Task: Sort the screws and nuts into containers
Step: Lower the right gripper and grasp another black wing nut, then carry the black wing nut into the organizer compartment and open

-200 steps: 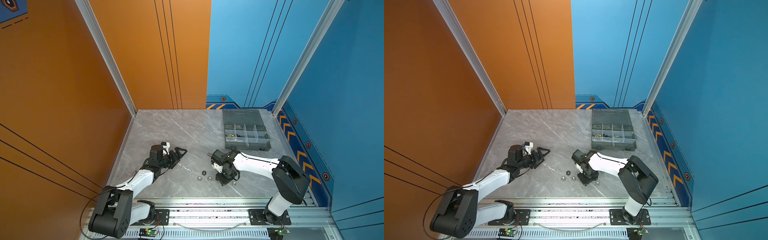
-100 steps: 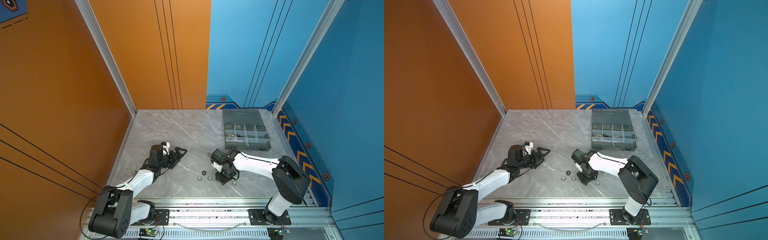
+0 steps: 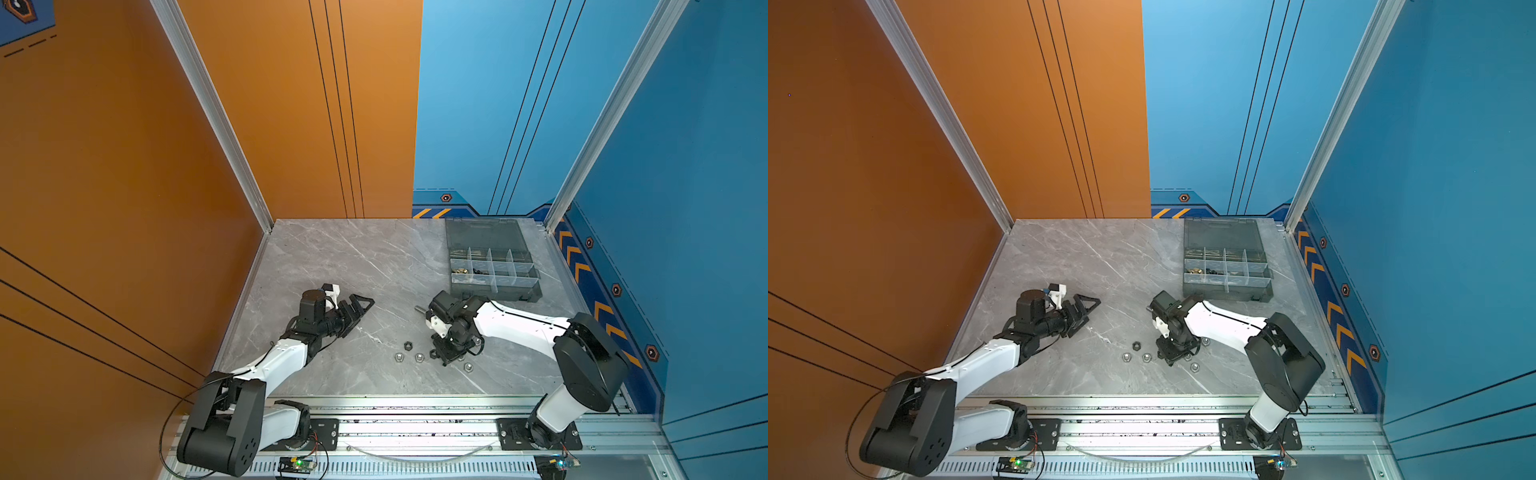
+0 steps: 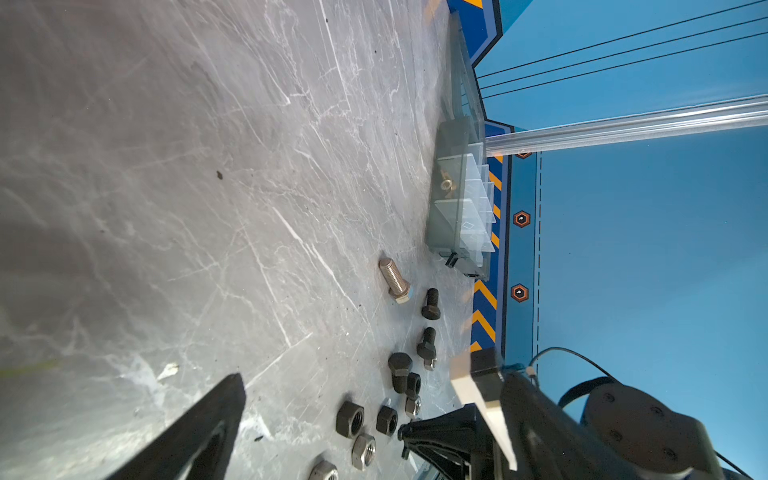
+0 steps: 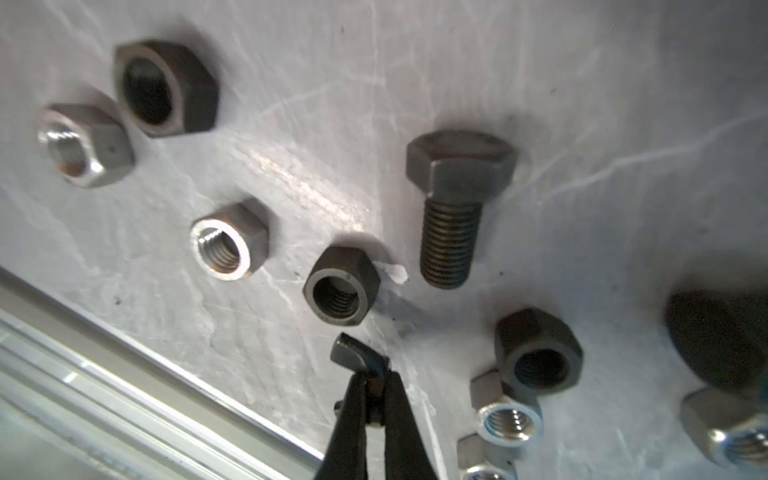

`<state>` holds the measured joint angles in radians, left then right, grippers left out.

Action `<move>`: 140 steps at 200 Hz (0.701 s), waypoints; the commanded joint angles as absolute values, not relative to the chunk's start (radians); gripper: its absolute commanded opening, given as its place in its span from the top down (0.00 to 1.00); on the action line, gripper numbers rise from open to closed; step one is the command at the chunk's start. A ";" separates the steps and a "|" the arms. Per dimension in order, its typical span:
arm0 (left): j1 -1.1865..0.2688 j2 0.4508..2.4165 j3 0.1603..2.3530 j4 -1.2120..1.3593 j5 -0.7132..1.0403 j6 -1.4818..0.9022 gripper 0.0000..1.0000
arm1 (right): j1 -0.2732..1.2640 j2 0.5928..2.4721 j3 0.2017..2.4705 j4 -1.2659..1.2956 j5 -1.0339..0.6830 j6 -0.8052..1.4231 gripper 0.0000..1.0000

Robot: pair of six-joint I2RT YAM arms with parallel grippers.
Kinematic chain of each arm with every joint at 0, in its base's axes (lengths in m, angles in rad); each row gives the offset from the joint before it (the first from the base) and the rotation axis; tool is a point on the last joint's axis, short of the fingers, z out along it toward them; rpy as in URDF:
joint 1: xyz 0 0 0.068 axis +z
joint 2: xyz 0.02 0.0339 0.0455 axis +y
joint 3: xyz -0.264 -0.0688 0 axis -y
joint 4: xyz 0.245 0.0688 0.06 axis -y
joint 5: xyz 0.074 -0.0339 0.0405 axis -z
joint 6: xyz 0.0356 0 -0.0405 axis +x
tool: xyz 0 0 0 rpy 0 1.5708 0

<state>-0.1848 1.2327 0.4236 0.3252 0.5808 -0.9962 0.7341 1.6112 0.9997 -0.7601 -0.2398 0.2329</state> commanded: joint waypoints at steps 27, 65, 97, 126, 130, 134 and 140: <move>-0.194 1.236 0.443 0.332 0.576 -0.996 0.02 | 0.551 1.500 1.070 -0.739 -0.353 0.174 1.00; -0.192 1.238 0.448 0.336 0.577 -0.995 0.02 | 0.378 1.498 1.160 -0.739 -0.384 0.139 1.00; -0.188 1.245 0.438 0.419 0.608 -1.035 0.02 | 0.222 1.545 1.242 -0.700 -0.383 0.175 1.00; -0.187 1.259 0.450 0.437 0.620 -1.043 0.02 | 0.123 1.609 1.304 -0.643 -0.353 0.225 1.00; -0.187 1.260 0.451 0.437 0.621 -1.043 0.02 | 0.113 1.619 1.315 -0.642 -0.342 0.227 1.00; -0.187 1.261 0.452 0.437 0.624 -1.042 0.02 | 0.102 1.630 1.326 -0.640 -0.332 0.227 1.00; -0.187 1.265 0.454 0.438 0.624 -1.043 0.02 | 0.091 1.647 1.343 -0.636 -0.321 0.229 1.00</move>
